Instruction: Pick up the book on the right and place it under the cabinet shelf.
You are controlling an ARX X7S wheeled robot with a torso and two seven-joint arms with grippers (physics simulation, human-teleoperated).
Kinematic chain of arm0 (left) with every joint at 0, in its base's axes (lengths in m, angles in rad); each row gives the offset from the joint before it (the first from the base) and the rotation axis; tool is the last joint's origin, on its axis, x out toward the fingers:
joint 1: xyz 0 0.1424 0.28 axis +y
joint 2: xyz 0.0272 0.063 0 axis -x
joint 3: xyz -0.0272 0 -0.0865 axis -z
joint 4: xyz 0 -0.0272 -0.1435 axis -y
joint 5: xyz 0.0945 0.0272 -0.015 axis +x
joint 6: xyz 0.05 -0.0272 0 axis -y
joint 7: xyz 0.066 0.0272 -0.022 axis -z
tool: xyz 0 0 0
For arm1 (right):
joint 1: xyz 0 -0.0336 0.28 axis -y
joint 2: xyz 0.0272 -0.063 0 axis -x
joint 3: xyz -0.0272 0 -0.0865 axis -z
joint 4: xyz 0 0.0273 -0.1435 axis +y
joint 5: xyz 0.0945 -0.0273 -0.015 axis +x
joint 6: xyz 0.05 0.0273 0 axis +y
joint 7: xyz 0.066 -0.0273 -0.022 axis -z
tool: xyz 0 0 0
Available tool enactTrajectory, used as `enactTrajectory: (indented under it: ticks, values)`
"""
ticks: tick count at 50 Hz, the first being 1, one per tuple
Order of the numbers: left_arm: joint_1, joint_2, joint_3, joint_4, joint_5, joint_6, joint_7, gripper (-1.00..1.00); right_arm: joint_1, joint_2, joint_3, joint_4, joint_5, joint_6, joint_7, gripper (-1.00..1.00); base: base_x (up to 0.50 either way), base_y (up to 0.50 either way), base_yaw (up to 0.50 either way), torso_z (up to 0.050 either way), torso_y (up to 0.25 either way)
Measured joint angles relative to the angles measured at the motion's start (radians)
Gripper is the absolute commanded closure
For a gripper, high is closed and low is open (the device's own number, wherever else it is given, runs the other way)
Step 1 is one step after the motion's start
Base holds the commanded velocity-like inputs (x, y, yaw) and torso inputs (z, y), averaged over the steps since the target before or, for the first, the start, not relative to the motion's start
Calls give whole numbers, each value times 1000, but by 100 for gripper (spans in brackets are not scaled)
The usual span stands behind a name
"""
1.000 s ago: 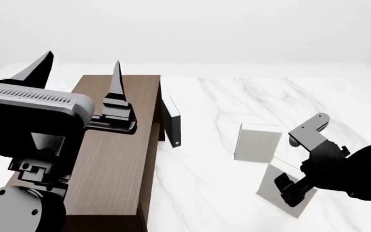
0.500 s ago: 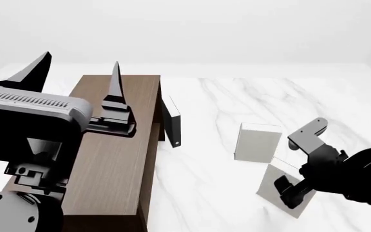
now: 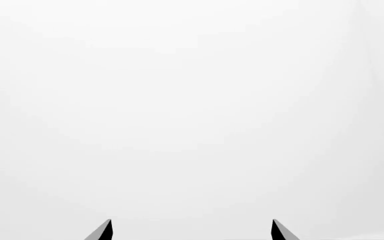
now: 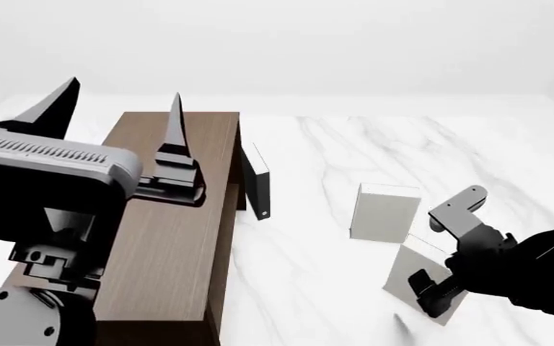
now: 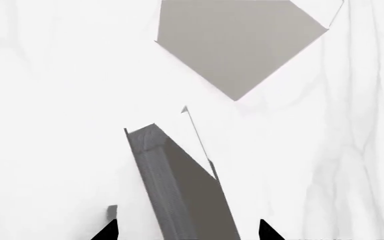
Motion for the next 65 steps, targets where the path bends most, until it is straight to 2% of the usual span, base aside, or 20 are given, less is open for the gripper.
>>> enactTrajectory:
  ticks: [16,17,46,65]
  values:
    - [3,-23,16,-6,-22,23,-27,-100,-4,-1,-6,17,-9,-9,2,-100,0,0,0,0,0]
    - [3,-24,16,-7,-23,24,-29,-100,-5,-1,-6,17,-9,-9,3,100,0,0,0,0,0]
    - [-14,-42,27,-14,-53,34,-56,-100,-16,21,-6,-42,10,-12,3,100,0,0,0,0,0]
    - [-43,-53,44,-27,-64,40,-69,-100,-43,90,74,-205,144,-50,44,100,0,0,0,0,1]
